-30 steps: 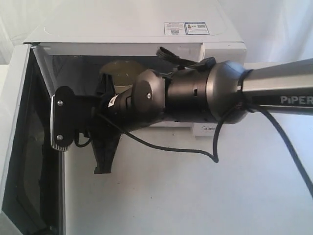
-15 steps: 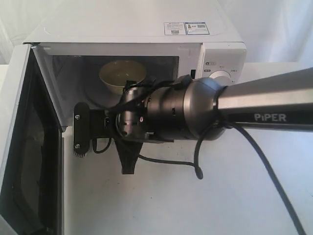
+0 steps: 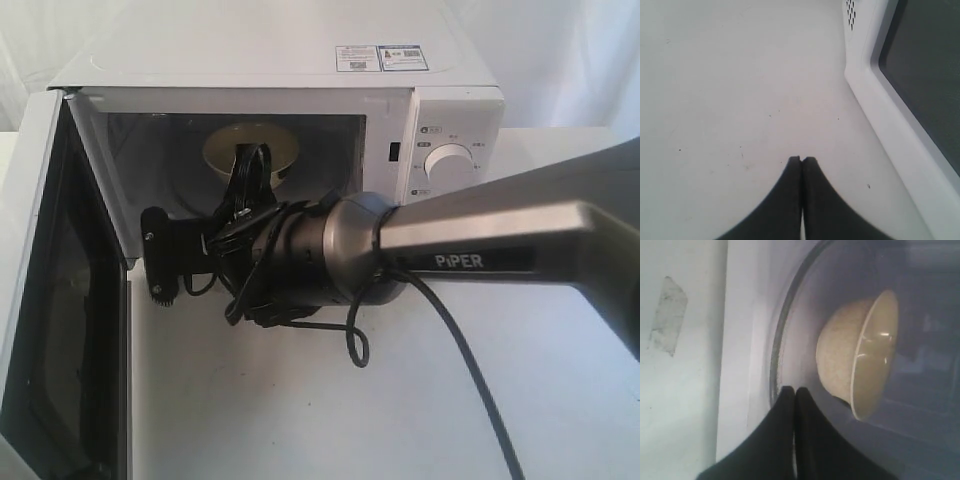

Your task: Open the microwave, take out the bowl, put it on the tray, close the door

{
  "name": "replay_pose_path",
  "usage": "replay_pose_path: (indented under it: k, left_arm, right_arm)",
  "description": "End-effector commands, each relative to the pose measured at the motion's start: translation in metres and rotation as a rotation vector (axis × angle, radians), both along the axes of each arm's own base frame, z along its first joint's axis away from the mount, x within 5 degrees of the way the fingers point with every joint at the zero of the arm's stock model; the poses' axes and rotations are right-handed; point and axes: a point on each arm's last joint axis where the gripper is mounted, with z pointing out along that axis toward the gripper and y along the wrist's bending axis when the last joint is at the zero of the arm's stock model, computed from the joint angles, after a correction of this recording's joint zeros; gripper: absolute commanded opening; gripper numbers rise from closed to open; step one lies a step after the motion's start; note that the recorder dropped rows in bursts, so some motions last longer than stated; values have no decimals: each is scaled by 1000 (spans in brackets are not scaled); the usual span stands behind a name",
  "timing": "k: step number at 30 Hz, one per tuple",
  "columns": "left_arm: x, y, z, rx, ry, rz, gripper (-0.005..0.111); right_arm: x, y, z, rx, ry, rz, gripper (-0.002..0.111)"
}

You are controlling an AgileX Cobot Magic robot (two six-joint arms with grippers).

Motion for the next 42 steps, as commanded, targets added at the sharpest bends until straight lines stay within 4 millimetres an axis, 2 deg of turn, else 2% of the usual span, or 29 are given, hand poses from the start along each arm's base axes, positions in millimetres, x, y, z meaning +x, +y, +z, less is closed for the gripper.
replay_pose_path:
  k: [1,5,12,17,24,29,33,39,42]
  left_arm:
    - [0,0,-1,-9,-1,3,0]
    - [0,0,-1,-9,-1,3,0]
    - [0,0,-1,-9,-1,3,0]
    - [0,0,-1,-9,-1,3,0]
    - [0,0,-1,-9,-1,3,0]
    - [0,0,-1,-9,-1,3,0]
    - [0,0,-1,-9,-1,3,0]
    - [0,0,-1,-9,-1,3,0]
    - [0,0,-1,-9,-1,3,0]
  right_arm:
    - [2,5,6,23,-41,16,0]
    - [4,7,8,101,-34,-32,1]
    - [8,3,7,111,-23,-26,27]
    - [16,-5,7,111,-24,-46,28]
    - [17,-5,6,153,2,-41,44]
    - [20,-6,1,148,3,-41,45]
    - [26,-5,-9,179,20,-82,58]
    - [28,-10,-1,143,-46,-113,59]
    - [28,-8,2,136,-67,-72,59]
